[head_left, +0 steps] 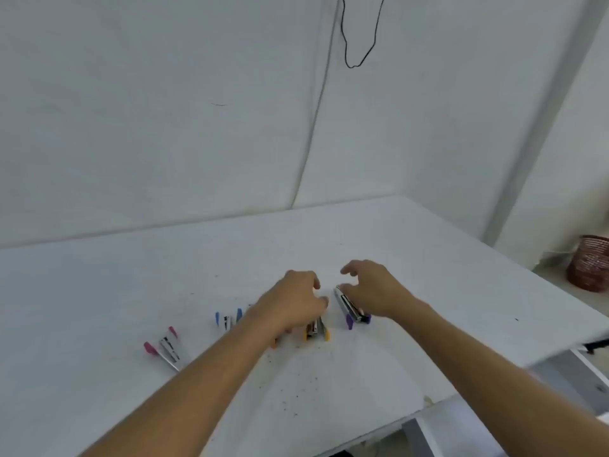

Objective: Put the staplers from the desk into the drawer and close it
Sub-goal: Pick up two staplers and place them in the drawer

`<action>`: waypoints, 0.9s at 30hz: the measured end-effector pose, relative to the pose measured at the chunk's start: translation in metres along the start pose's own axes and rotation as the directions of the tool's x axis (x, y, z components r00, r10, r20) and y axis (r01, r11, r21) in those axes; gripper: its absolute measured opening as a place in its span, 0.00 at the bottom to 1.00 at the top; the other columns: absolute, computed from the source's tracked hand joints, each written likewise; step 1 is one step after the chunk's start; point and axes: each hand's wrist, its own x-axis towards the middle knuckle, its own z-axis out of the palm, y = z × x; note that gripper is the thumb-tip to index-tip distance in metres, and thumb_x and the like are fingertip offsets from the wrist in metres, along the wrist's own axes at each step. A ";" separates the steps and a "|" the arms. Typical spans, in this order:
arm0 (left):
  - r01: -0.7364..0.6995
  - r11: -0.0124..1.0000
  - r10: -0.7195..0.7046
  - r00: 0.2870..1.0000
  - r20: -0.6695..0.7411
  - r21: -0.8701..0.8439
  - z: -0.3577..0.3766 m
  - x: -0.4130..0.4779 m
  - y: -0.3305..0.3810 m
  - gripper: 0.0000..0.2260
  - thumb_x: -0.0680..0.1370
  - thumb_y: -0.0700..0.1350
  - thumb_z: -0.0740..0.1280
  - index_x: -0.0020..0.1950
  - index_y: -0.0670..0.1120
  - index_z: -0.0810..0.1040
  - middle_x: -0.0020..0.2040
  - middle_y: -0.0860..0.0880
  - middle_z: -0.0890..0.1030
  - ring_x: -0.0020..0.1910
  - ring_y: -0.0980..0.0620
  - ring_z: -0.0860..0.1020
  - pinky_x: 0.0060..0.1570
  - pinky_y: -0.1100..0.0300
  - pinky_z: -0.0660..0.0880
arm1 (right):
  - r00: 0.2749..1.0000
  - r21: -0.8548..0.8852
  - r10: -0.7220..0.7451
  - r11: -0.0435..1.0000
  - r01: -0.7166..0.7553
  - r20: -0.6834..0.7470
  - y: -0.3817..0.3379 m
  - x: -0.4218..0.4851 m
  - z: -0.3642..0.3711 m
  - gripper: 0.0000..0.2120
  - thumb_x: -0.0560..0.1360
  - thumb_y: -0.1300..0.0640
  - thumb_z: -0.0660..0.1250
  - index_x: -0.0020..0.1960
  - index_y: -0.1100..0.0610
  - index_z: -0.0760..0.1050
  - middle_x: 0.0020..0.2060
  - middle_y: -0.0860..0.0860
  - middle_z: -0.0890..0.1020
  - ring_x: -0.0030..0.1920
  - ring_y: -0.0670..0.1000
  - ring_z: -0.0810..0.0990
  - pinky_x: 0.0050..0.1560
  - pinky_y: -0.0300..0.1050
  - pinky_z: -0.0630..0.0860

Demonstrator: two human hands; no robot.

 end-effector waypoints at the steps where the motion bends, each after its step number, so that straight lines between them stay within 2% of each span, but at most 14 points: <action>1: 0.026 0.994 -0.028 0.999 0.015 0.105 0.007 -0.001 0.004 0.23 0.75 0.55 0.64 0.67 0.46 0.72 0.62 0.46 0.75 0.55 0.46 0.79 0.49 0.52 0.77 | 0.999 -0.024 0.037 0.999 -0.037 0.005 0.004 -0.003 0.004 0.23 0.78 0.48 0.64 0.72 0.53 0.72 0.68 0.54 0.75 0.66 0.54 0.76 0.65 0.50 0.73; 4: 0.079 0.937 -0.071 0.997 -0.036 0.339 0.027 -0.004 0.011 0.26 0.74 0.58 0.64 0.66 0.44 0.69 0.62 0.44 0.73 0.58 0.43 0.75 0.55 0.51 0.71 | 0.993 -0.063 0.113 0.992 -0.110 0.038 0.010 -0.012 0.016 0.29 0.77 0.45 0.64 0.75 0.54 0.66 0.69 0.54 0.72 0.67 0.55 0.75 0.64 0.53 0.74; 8: 0.118 0.941 -0.099 0.992 -0.076 0.318 0.032 -0.005 0.011 0.20 0.75 0.48 0.64 0.63 0.42 0.68 0.59 0.43 0.73 0.56 0.42 0.76 0.50 0.53 0.70 | 0.994 -0.120 0.102 0.988 -0.097 0.033 0.007 -0.015 0.031 0.30 0.77 0.46 0.66 0.75 0.56 0.64 0.68 0.55 0.71 0.69 0.58 0.72 0.64 0.53 0.73; 10: 0.171 0.966 -0.163 0.985 -0.057 0.192 0.028 -0.006 0.010 0.13 0.74 0.42 0.64 0.56 0.41 0.70 0.54 0.43 0.73 0.50 0.43 0.77 0.40 0.56 0.69 | 0.995 -0.115 0.098 0.989 -0.095 0.024 0.005 -0.015 0.036 0.27 0.77 0.50 0.65 0.74 0.57 0.65 0.67 0.56 0.72 0.67 0.58 0.73 0.62 0.53 0.74; 12: 0.202 0.978 -0.201 0.979 -0.032 0.059 0.024 -0.004 0.006 0.03 0.71 0.38 0.63 0.42 0.43 0.69 0.42 0.45 0.71 0.35 0.47 0.73 0.29 0.59 0.63 | 0.995 -0.079 0.093 0.993 -0.090 0.029 0.004 -0.015 0.036 0.24 0.78 0.53 0.63 0.73 0.58 0.67 0.67 0.58 0.73 0.66 0.59 0.74 0.62 0.52 0.74; 13: 0.218 0.976 -0.218 0.976 -0.013 -0.013 0.022 -0.002 0.002 0.07 0.70 0.37 0.62 0.36 0.44 0.65 0.36 0.47 0.68 0.29 0.50 0.67 0.27 0.60 0.59 | 0.994 -0.041 0.101 0.994 -0.099 0.042 0.005 -0.014 0.034 0.24 0.78 0.55 0.63 0.72 0.59 0.68 0.67 0.58 0.73 0.66 0.59 0.74 0.62 0.52 0.74; 15: 0.226 0.966 -0.225 0.974 0.020 -0.130 0.014 0.000 -0.004 0.13 0.70 0.37 0.62 0.31 0.45 0.60 0.29 0.49 0.62 0.26 0.52 0.60 0.26 0.61 0.56 | 0.989 0.093 0.131 0.986 -0.137 0.069 0.007 -0.013 0.031 0.24 0.77 0.57 0.63 0.72 0.60 0.69 0.66 0.59 0.76 0.65 0.59 0.76 0.60 0.48 0.74; 17: 0.261 0.929 -0.259 0.965 0.042 -0.263 0.005 0.000 -0.010 0.16 0.73 0.40 0.65 0.28 0.45 0.62 0.25 0.49 0.63 0.25 0.51 0.61 0.25 0.62 0.59 | 0.978 0.319 0.182 0.925 -0.206 0.104 0.009 -0.012 0.028 0.20 0.78 0.56 0.64 0.68 0.61 0.75 0.54 0.59 0.83 0.53 0.56 0.81 0.52 0.45 0.74; 19: 0.312 0.794 -0.313 0.946 0.090 -0.521 -0.002 -0.003 -0.013 0.14 0.73 0.42 0.67 0.29 0.45 0.68 0.25 0.49 0.69 0.26 0.50 0.67 0.27 0.62 0.69 | 0.959 0.617 0.229 0.735 -0.282 0.165 0.006 -0.015 0.022 0.12 0.78 0.56 0.64 0.52 0.64 0.80 0.38 0.57 0.78 0.37 0.54 0.75 0.42 0.46 0.73; 20: 0.310 0.669 -0.311 0.942 0.124 -0.675 -0.005 -0.004 -0.015 0.11 0.73 0.42 0.67 0.32 0.44 0.71 0.28 0.48 0.71 0.28 0.49 0.69 0.30 0.60 0.72 | 0.943 0.750 0.257 0.575 -0.325 0.211 0.005 -0.017 0.020 0.09 0.78 0.58 0.64 0.46 0.64 0.78 0.36 0.56 0.74 0.35 0.54 0.72 0.39 0.46 0.72; 21: 0.296 0.515 -0.295 0.942 0.158 -0.805 -0.009 -0.006 -0.015 0.07 0.74 0.41 0.66 0.36 0.42 0.74 0.31 0.47 0.73 0.29 0.49 0.71 0.32 0.59 0.73 | 0.926 0.857 0.262 0.372 -0.356 0.272 0.004 -0.020 0.017 0.08 0.78 0.59 0.63 0.46 0.64 0.77 0.36 0.56 0.73 0.34 0.53 0.72 0.37 0.46 0.72; 23: 0.268 0.212 -0.247 0.945 0.213 -0.940 -0.016 -0.012 -0.014 0.06 0.76 0.41 0.62 0.46 0.39 0.77 0.36 0.44 0.76 0.29 0.50 0.74 0.28 0.61 0.74 | 0.915 0.930 0.182 0.010 -0.367 0.359 0.004 -0.027 0.011 0.13 0.78 0.60 0.61 0.56 0.66 0.79 0.37 0.56 0.74 0.33 0.52 0.74 0.34 0.44 0.73; 25: 0.280 0.062 -0.181 0.947 0.265 -0.958 -0.021 -0.020 -0.010 0.11 0.77 0.42 0.59 0.52 0.37 0.77 0.38 0.43 0.78 0.29 0.51 0.75 0.24 0.62 0.73 | 0.920 0.917 0.076 -0.147 -0.370 0.384 0.004 -0.034 0.005 0.18 0.77 0.59 0.59 0.61 0.67 0.78 0.35 0.55 0.74 0.32 0.51 0.73 0.32 0.41 0.72; 27: 0.320 0.061 -0.092 0.945 0.314 -0.945 -0.020 -0.026 -0.001 0.12 0.78 0.44 0.59 0.53 0.37 0.76 0.37 0.43 0.79 0.29 0.51 0.76 0.23 0.63 0.73 | 0.926 0.909 0.027 -0.202 -0.364 0.377 0.005 -0.043 0.000 0.18 0.78 0.58 0.58 0.62 0.66 0.78 0.35 0.54 0.73 0.30 0.49 0.72 0.30 0.39 0.71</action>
